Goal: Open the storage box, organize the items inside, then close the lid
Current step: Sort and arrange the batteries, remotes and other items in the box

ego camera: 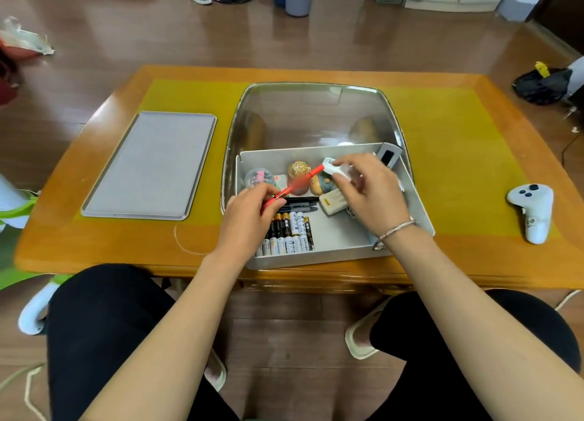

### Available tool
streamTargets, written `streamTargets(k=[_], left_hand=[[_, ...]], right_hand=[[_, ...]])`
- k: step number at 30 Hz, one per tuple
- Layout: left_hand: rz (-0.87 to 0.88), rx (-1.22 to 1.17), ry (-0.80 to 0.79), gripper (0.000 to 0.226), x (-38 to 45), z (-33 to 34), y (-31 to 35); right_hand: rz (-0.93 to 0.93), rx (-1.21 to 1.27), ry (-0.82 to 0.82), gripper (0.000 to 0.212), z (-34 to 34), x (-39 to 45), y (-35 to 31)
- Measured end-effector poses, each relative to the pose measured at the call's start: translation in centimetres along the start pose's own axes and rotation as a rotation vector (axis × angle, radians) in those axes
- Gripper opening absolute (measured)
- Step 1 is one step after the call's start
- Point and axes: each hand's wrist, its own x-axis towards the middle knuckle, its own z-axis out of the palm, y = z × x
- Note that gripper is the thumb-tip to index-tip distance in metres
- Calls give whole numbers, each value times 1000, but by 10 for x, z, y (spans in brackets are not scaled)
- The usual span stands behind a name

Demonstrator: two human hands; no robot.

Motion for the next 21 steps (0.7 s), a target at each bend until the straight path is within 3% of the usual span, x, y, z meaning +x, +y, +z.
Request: streamTargets(k=[3,6,11,15,17,19,21], left_hand=[[30,-14,-47,15,2,-3,1],[66,-41,-83,13,3,-6,4],[24,-213,-14,12,5,-8,8],[-51,-399,62,18,8,-8,13],[0,-359,50,14,8,-5,17],[14,-280,37,13,10,-3,17],[-7,-215,-2,17,14,-6,14]], right_hand=[[25,-76,-120,32,15,4,-4],[-4,-187,-227,22,24,8,-2],[-69,-251,-377,15,30,7,-4],[-75,-143,-390,17,37,4,-11],[-49,-68,-374,32,41,5,-14],[17,-41,-367,9,43,6,-12],[81,-12,-290,36,38,8,-9]])
